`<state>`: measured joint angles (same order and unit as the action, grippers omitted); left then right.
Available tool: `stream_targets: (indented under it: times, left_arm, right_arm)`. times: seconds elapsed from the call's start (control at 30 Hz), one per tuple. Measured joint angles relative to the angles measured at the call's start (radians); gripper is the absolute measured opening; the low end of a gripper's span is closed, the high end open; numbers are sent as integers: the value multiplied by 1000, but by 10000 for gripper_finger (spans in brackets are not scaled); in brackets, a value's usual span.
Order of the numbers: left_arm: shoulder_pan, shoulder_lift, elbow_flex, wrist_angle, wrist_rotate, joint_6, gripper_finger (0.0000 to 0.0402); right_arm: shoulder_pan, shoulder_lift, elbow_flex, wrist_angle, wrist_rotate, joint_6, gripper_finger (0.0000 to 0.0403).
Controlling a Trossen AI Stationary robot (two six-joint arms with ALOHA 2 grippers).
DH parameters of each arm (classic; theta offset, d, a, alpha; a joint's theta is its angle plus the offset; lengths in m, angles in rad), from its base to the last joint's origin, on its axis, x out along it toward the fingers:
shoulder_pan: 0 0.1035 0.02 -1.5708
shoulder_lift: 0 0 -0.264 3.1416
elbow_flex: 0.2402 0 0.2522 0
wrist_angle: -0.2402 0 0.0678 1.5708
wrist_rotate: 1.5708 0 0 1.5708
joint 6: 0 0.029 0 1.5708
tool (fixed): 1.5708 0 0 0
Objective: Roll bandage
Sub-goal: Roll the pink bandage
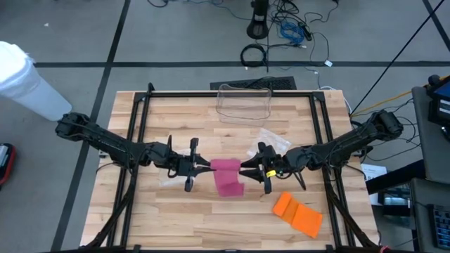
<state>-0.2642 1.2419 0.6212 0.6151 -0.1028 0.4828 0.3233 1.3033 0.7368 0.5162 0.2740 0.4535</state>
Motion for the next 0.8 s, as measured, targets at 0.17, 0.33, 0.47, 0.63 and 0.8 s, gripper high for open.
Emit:
stream_targets:
  times: [0.17,0.33,0.47,0.63,0.8]
  left_arm:
    - [0,1,1,0,0,-7,25]
    - [1,3,2,22,4,-60,25]
    - [1,3,3,45,13,-86,25]
    - [0,3,2,52,13,-100,25]
    - [5,2,2,69,-35,-185,25]
  right_arm:
    - [-2,-11,1,-9,11,-11,125]
    - [-3,-41,4,-44,15,-21,125]
    - [-2,-41,4,-43,14,-39,125]
    - [-2,-34,5,-34,15,-63,125]
    - [-8,-34,5,-3,27,-133,125]
